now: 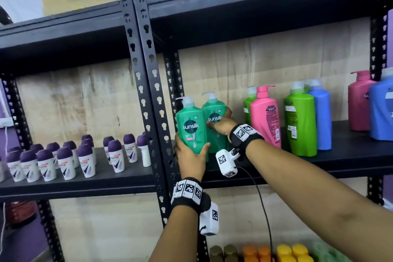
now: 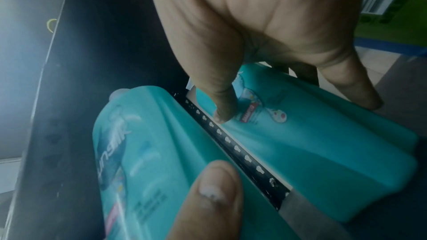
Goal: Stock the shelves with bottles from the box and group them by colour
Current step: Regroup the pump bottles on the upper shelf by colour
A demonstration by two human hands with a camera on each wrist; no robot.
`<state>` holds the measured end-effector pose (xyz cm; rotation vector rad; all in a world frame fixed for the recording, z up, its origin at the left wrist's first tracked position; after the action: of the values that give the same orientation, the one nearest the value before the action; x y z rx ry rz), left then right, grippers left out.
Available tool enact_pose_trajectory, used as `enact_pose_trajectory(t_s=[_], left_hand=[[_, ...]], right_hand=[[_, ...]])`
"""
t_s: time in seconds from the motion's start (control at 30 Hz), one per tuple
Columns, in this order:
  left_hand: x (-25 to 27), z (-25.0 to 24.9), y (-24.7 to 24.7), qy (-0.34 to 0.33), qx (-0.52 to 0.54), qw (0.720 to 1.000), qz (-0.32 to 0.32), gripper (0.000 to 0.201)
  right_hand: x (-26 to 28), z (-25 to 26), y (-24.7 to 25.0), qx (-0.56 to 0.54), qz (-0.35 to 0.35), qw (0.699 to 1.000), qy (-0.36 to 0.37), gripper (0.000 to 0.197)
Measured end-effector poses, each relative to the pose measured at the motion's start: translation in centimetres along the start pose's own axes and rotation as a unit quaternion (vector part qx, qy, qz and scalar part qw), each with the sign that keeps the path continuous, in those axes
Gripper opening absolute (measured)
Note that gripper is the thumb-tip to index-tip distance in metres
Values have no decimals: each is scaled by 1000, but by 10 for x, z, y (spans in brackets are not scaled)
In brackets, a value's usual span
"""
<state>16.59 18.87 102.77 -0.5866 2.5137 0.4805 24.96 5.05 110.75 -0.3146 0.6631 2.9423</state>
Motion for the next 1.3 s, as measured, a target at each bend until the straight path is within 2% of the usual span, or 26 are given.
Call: enact_pose_trajectory(t_s=[0.33,0.57,0.9,1.07,1.13,1.23,1.3], left_hand=[[-1,3,0,-3,-7,1000,4,107],[-1,4,0,-6,-7,1000,1,107],[-1,6,-1,-9,-42,999,-7,109],[0,7,0,-20,-55,998,-5,109],[1,5,0,-18,-70,997,-5,108],[6,3,-3,-26,-101,995,2,108],[7,1,-4,-35,-117,993,11,108]], right_hand=[[-9,-4,2,-52,28,997,-39,90],[-15,-5,-1,-58,22,997,-44,87],[-22,-9,-1,-72,30,996,-33,89],[-17,-8,2,-65,30,997,-40,98],[-11,-11,4,-54,26,998,-34,103],[5,-20,9,22,37,999,-1,96],[17,-25,13,41,7,998,37,100]])
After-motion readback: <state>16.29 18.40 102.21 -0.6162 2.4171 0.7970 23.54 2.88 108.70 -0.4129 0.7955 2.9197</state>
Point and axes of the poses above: each hand's wrist, its own x-axis away from the middle knuckle, its own y-axis out of the back of the hand, z = x × y, the point moved 2 cm from there along -x, towards the middle knuckle, and after that the axes turned 6 degrees about z, right-handed, at the moved point
